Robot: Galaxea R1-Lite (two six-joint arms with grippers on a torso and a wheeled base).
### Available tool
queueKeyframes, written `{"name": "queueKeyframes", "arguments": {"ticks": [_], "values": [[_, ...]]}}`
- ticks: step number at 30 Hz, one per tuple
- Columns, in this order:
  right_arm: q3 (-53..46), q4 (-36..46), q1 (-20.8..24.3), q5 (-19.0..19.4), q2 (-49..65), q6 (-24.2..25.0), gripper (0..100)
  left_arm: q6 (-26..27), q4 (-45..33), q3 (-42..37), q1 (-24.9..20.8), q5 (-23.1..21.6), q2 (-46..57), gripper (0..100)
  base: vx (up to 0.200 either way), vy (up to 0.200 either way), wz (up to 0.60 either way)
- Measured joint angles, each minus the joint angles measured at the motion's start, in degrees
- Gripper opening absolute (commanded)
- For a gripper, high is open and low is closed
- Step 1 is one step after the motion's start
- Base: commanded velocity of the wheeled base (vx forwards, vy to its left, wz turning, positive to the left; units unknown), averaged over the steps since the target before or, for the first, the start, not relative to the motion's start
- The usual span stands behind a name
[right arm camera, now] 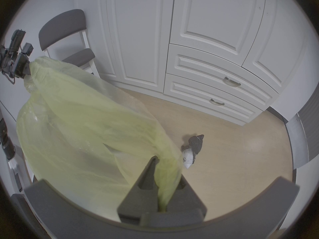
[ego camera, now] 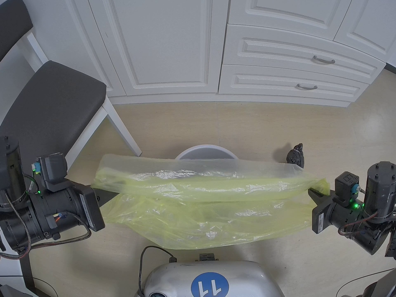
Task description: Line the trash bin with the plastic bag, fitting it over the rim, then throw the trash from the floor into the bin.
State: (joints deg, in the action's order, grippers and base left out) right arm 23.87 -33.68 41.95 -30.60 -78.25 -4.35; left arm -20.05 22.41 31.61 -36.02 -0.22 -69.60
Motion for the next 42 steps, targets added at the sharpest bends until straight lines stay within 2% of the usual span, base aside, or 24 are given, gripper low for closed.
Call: {"name": "queueKeyframes", "arguments": {"ticks": [6, 25, 29, 36, 42], "values": [[0.0, -0.6, -1.2, 3.0, 0.2, 0.0, 0, 0.0, 2.3, -0.9, 0.0, 0.0, -0.3, 0, 0.0, 0.0, 0.0], [-2.0, -0.5, -3.4, 4.3, 3.9, -2.6, 0, 0.4, 2.4, -1.5, 0.0, 0.1, 0.6, 0, 0.0, 0.0, 0.0], [-2.3, -0.5, -3.9, 5.7, 5.2, -3.4, 0, 0.3, 2.3, -1.7, 0.0, 0.3, 0.6, 0, 0.0, 0.0, 0.0], [-2.9, 0.3, -4.2, 6.9, 7.7, -5.1, 0, 3.2, 1.8, -2.2, 0.0, 0.6, 0.4, 0, 0.0, 0.0, 0.0], [-3.4, 0.5, -4.2, 6.9, 8.1, -6.3, 0, 3.6, 1.6, -2.6, 0.0, 0.8, 0.1, 0, 0.0, 0.0, 0.0]]}}
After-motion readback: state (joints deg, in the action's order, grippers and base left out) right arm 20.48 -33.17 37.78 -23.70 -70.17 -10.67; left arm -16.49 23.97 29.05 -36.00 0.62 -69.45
